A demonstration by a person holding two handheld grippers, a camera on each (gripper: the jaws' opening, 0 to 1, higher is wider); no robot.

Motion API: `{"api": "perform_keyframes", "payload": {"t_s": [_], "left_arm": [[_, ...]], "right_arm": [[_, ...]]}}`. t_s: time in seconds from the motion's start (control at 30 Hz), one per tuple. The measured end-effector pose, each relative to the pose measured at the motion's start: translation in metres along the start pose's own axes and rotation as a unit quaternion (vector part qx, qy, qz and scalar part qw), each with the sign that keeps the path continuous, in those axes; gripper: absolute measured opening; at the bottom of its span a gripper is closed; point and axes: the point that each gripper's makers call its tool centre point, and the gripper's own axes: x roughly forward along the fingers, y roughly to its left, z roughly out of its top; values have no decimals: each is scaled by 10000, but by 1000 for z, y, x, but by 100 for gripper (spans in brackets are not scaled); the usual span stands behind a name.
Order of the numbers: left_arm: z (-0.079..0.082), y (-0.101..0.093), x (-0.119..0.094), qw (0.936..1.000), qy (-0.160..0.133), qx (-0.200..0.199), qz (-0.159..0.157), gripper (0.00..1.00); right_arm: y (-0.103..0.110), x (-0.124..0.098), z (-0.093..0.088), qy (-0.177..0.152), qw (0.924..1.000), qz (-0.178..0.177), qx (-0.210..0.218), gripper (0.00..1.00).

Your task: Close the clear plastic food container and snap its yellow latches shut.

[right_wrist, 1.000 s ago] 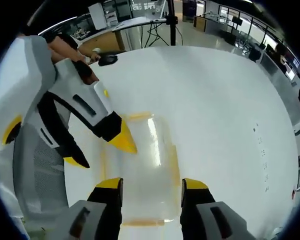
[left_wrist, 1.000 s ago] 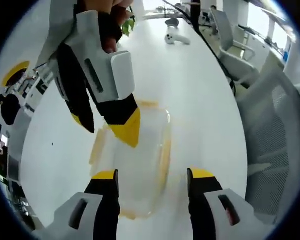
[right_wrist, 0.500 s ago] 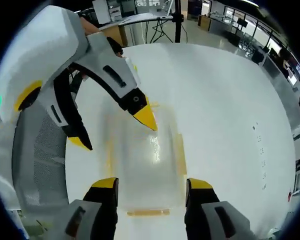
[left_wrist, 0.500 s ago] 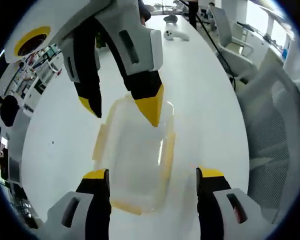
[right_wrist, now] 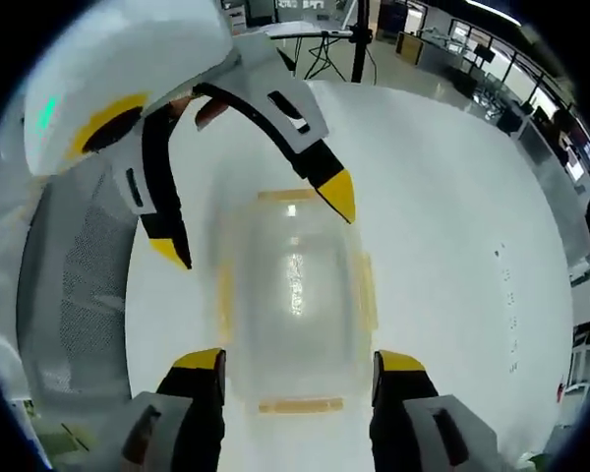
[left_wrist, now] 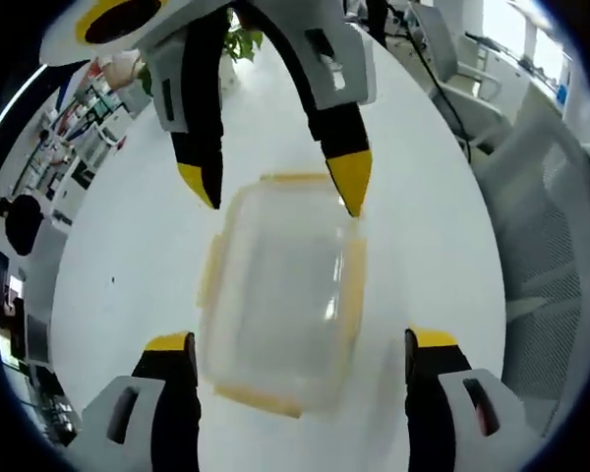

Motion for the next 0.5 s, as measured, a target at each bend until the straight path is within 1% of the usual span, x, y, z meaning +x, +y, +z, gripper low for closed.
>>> {"api": "perform_keyframes", "payload": {"t_s": [0.07, 0.17, 0.33, 0.4, 0.5], "left_arm": [[-3, 1, 1, 10000, 47, 75, 45, 90], [-5, 2, 4, 9999, 50, 85, 73, 95], [-8, 3, 6, 9998, 110, 99, 99, 96], [-11, 2, 8, 9998, 154, 122, 77, 95], [-14, 3, 10, 9997, 191, 121, 93, 95]], "right_arm": [[3, 1, -1, -3, 10000, -11, -69, 65], [6, 4, -3, 20, 9999, -32, -102, 66], [8, 8, -7, 45, 9998, -113, -177, 69], [8, 8, -9, 74, 9997, -129, -181, 68], [7, 8, -10, 24, 9996, -214, -161, 67]]}}
